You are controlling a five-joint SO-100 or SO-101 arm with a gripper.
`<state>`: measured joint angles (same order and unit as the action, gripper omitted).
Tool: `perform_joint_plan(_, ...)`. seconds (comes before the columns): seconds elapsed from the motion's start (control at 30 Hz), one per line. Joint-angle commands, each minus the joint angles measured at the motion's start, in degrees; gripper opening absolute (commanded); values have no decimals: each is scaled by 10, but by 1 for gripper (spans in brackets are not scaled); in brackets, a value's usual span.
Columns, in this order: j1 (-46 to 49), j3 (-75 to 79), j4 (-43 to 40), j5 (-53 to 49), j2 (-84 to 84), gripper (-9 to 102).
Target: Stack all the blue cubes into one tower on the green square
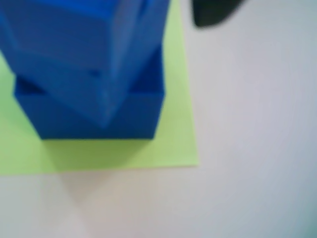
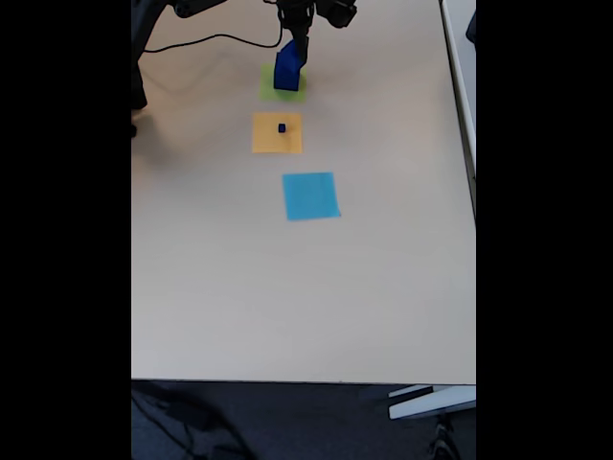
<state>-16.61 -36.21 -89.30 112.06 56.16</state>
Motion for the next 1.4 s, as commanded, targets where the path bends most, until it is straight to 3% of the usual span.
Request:
perform_joint_plan(0.0, -5, 10, 0, 8, 7, 33)
perform_joint_plan(1.37, -6, -20, -10, 33, -2, 30)
